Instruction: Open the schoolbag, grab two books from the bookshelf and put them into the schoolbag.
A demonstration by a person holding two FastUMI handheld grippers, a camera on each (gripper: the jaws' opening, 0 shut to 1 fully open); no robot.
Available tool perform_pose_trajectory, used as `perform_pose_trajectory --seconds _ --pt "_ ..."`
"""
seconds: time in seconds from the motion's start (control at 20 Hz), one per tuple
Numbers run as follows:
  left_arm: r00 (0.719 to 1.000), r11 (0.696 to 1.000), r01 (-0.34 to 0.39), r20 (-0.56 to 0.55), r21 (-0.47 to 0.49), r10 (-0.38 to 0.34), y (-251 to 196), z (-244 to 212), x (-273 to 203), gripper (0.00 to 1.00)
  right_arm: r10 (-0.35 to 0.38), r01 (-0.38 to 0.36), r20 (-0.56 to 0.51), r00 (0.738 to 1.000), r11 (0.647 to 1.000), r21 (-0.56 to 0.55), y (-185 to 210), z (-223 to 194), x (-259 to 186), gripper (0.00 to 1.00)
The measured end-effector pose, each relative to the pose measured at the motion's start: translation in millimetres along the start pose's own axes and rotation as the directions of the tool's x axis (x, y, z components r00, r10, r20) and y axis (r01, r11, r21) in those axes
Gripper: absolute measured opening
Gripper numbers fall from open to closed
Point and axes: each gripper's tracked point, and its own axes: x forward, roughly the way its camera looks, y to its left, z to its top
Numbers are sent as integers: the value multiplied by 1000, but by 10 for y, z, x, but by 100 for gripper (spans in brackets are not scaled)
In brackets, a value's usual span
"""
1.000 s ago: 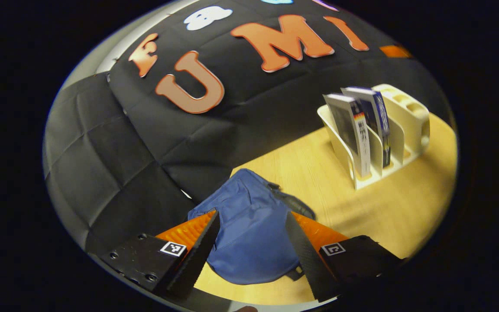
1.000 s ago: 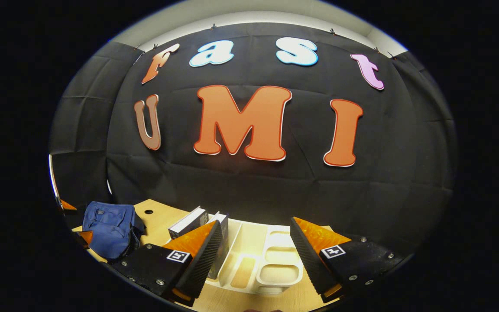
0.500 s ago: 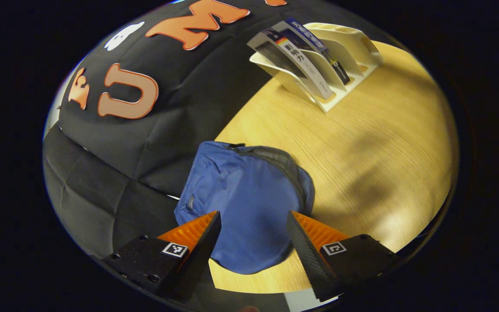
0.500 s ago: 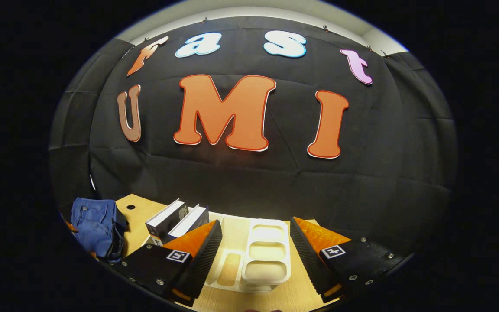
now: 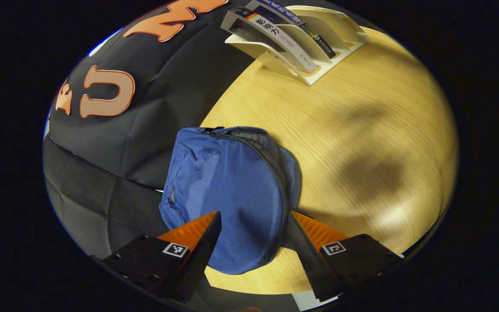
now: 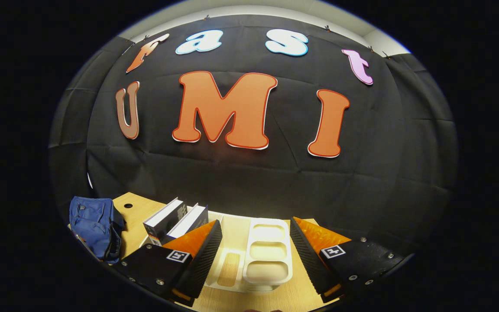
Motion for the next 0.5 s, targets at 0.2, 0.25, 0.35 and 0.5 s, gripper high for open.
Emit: perform_pose_trajectory --seconds 0.2,0.25,0.35,0.5 --pt "1000 1000 13 -1 -4 -13 -66 -2 26 84 5 -5 0 1000 1000 -2 33 -3 -9 94" --pt "1000 1000 6 3 0 -6 -54 12 0 87 4 -4 1 1000 1000 -3 38 1 -6 94" --pt "1000 1000 -8 0 3 8 -9 1 -5 46 7 -7 2 1000 1000 -4 54 -1 -19 94" --pt "1000 999 -23 5 -23 24 114 57 -32 17 16 -16 7 1000 1000 -6 109 23 -38 94"
